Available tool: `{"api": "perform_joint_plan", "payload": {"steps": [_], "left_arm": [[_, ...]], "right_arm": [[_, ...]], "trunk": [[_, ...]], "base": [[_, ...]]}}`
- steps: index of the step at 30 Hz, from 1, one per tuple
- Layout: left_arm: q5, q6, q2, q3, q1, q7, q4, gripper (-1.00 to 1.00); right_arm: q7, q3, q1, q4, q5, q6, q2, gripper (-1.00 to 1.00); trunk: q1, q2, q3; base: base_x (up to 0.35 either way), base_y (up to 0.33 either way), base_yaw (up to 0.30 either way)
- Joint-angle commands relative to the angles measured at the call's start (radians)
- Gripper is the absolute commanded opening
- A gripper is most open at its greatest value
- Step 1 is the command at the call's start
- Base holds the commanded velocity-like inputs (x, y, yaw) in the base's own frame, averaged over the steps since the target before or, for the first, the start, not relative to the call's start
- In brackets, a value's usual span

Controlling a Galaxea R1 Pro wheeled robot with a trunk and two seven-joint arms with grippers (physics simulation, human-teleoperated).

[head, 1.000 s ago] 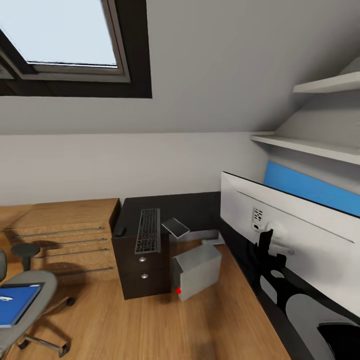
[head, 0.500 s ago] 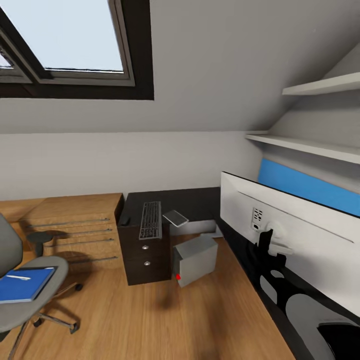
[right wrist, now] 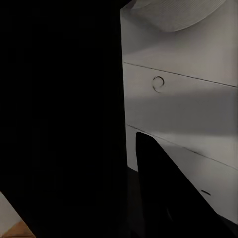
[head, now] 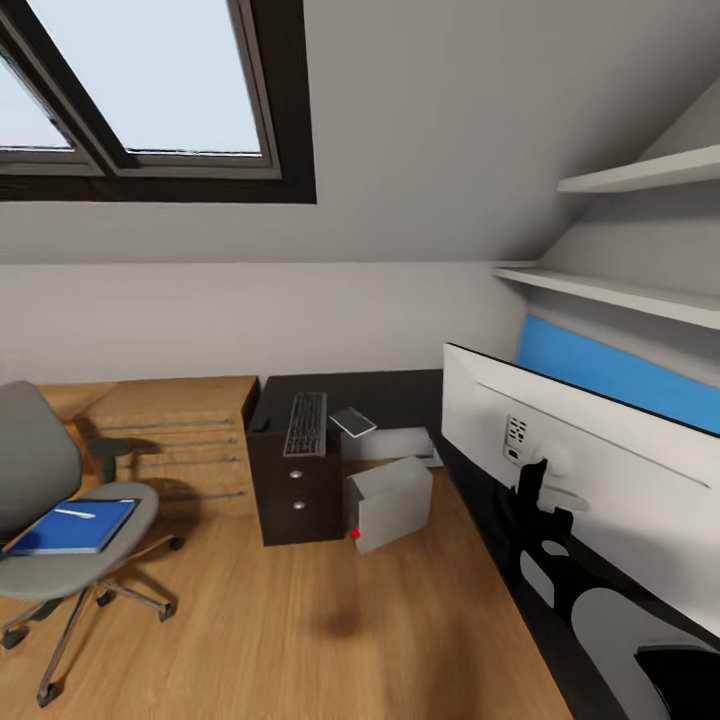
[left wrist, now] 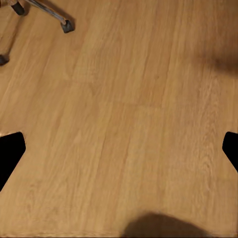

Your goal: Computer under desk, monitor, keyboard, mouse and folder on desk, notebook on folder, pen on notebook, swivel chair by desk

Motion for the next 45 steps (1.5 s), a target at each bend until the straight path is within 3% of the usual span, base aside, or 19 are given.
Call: {"api": "perform_joint_plan", "payload": {"steps": [1,21,45], "left_arm": [[0.006,-0.003,0.000,-0.009,-0.001,0.006,0.001,1.00],[0.006,-0.002,0.000,-0.009,-0.001,0.006,0.001,1.00],[0.006,-0.003,0.000,-0.009,-0.001,0.006,0.001,1.00]], "right_arm": [[-0.005,0.013,-0.001,-0.001,-0.006,-0.004,-0.001,-1.00],[-0.006,0.013,-0.001,-0.001,-0.006,-0.004,0.000,-1.00],[-0.005,0.013,-0.001,0.000,-0.006,-0.004,-0.001,-1.00]], "trunk": [[0.000,-0.001,-0.001],[0.000,-0.001,0.010],[0.000,-0.001,0.011]], "base": [[-0.287,-0.206,0.218],[-0.286,-0.203,0.229],[-0.250,-0.201,0.016]]}}
